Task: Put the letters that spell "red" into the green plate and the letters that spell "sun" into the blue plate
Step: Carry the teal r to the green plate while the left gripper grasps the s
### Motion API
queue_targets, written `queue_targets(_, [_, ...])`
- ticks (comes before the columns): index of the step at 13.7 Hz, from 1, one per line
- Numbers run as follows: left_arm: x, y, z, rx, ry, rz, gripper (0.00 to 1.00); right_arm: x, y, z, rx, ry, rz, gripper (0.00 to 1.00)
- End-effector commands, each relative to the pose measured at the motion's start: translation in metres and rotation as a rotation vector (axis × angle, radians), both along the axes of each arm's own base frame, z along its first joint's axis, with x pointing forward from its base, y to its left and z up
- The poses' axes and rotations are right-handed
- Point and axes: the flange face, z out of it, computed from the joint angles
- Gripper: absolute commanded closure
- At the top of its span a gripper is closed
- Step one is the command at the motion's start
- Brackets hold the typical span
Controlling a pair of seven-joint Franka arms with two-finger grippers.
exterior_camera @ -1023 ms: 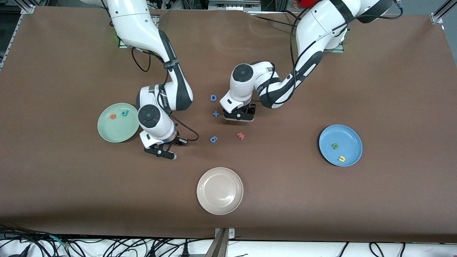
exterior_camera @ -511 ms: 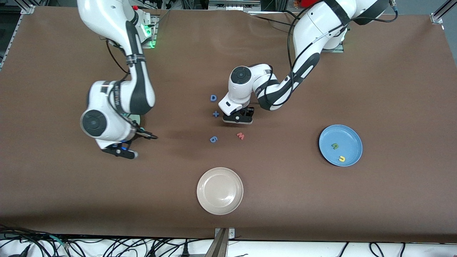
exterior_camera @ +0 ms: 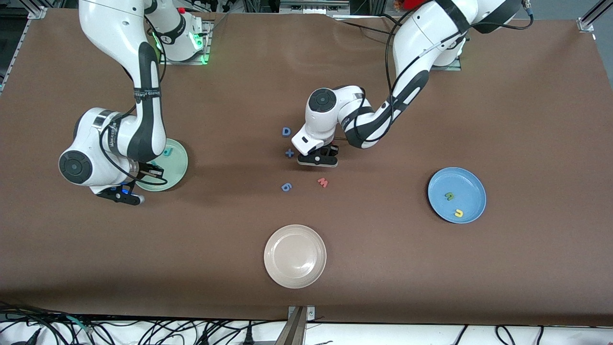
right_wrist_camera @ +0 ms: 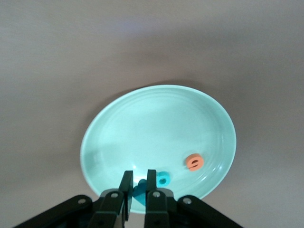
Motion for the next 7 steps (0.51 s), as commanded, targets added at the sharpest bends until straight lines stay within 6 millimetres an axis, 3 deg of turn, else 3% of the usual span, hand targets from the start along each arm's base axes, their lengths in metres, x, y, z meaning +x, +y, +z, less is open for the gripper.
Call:
queue_targets(1, [-0.003,-0.001,-0.016,0.027,-0.005,-0.001,0.81,-0.014,0.0,-0.028,0.013,-0.016,-0.009,0.88])
queue_targets(4, [0.001,0.001,-0.013,0.029,-0.006,0.006,0.85,-0.018,-0.017,-0.043,0.007,-0.04,0.003,0.87])
queue_targets(7, [0.03,0.026,0.009,0.075,-0.002,0.029,0.87,-0.018,-0.018,-0.056,0.009,-0.051,0.0,0.87])
